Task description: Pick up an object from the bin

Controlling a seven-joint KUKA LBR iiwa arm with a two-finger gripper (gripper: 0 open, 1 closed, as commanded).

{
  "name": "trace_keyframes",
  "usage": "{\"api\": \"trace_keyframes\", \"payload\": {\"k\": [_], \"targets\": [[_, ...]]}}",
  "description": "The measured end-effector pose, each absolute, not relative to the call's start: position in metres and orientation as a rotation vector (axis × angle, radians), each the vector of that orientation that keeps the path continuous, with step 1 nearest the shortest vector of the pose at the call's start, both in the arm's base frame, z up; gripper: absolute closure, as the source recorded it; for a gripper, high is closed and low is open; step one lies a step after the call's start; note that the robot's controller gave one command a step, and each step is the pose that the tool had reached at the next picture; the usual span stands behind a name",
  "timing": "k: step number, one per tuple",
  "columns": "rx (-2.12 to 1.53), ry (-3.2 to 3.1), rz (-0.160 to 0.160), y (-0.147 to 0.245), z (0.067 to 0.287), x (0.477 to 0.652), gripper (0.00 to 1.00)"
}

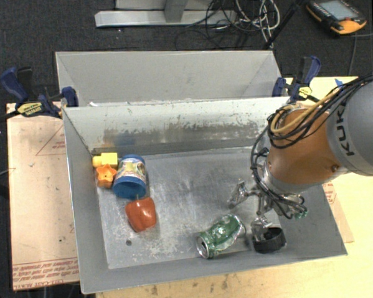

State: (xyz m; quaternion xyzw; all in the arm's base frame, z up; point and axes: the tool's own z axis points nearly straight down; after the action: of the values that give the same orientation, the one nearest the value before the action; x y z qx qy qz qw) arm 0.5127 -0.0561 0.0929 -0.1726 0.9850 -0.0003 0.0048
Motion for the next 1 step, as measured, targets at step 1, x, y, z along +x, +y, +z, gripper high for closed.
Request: {"api": "trace_keyframes", "payload": {"k": [1], "targets": [[-0.54, 3.085, -0.001, -0.0562, 0.0929, 0.5127, 0.0]]}}
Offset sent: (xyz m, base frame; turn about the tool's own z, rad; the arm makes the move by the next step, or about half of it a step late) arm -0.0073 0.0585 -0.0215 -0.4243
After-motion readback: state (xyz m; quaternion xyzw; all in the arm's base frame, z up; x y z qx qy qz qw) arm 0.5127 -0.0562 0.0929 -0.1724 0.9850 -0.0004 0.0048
